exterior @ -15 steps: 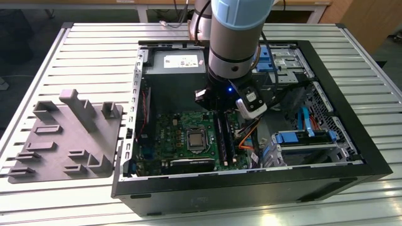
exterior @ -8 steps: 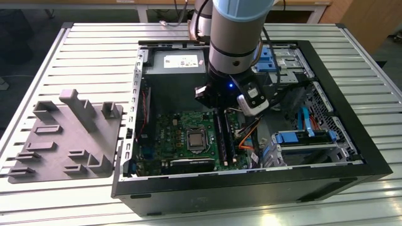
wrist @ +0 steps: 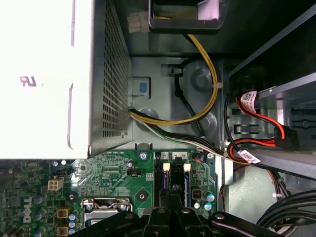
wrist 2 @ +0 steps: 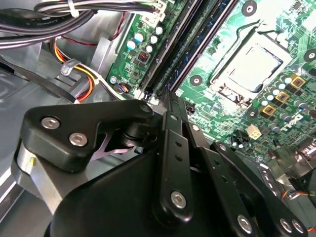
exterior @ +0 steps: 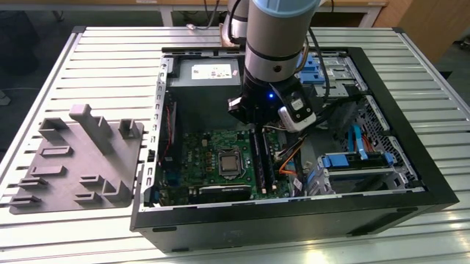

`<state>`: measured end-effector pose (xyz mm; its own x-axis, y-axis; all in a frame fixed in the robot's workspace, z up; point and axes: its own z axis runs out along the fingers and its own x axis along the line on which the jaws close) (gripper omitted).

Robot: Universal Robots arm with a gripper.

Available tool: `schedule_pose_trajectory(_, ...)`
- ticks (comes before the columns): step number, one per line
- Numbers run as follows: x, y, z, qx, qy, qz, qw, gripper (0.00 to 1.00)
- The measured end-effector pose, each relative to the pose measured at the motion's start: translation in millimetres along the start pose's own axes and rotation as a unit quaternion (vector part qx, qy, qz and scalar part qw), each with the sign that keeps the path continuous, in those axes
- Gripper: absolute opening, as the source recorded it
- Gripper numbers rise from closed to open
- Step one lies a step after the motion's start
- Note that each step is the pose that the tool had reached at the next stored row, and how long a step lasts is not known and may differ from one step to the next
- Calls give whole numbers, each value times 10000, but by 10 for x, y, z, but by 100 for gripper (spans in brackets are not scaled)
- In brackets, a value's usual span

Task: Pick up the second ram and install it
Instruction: 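Press down the second ram until it locks into place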

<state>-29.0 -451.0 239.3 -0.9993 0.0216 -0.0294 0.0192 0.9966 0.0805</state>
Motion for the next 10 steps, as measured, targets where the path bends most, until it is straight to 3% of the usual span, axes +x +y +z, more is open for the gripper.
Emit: schedule_pose_trajectory(10, 0, -31, -4, 2, 0, 0, 10000, 11)
